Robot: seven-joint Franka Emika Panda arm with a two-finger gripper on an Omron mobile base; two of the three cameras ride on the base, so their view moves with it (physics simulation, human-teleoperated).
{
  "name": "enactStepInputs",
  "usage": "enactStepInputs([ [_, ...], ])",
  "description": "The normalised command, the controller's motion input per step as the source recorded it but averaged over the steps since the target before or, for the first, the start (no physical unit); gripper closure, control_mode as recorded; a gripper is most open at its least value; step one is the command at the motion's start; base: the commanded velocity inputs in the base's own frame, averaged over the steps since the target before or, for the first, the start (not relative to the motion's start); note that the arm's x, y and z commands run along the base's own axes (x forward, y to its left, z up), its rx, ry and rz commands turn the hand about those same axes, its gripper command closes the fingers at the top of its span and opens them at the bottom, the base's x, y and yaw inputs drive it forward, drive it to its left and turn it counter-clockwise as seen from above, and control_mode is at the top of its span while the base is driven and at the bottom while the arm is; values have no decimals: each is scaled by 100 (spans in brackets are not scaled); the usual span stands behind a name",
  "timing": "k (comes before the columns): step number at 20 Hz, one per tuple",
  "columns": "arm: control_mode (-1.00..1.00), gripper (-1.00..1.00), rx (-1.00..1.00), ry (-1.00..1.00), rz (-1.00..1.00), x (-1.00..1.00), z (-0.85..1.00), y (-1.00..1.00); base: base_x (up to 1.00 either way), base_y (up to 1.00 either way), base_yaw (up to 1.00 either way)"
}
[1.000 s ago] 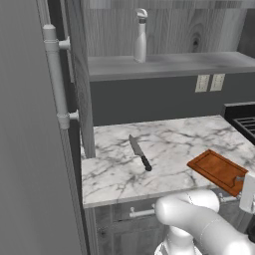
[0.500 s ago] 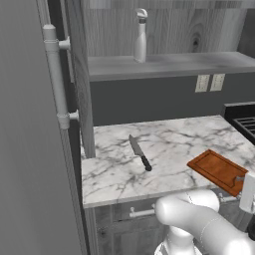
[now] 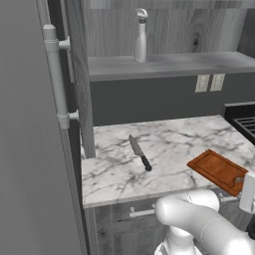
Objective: Move the cutting board and knife to the sink. Then move spray from the cabinet to the counter.
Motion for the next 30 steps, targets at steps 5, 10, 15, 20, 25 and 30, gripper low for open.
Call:
enactStepInputs([
  [5,-100,100,0,0,0,0,0,0,0,0,0],
  [10,-100,100,0,0,0,0,0,0,0,0,0],
  [15,-100,100,0,0,0,0,0,0,0,0,0],
  [20,-100,100,0,0,0,0,0,0,0,0,0],
  [25,-100,100,0,0,0,-3,10,0,0,0,0],
  [30,-100,100,0,8,0,-6,41,0,0,0,0],
])
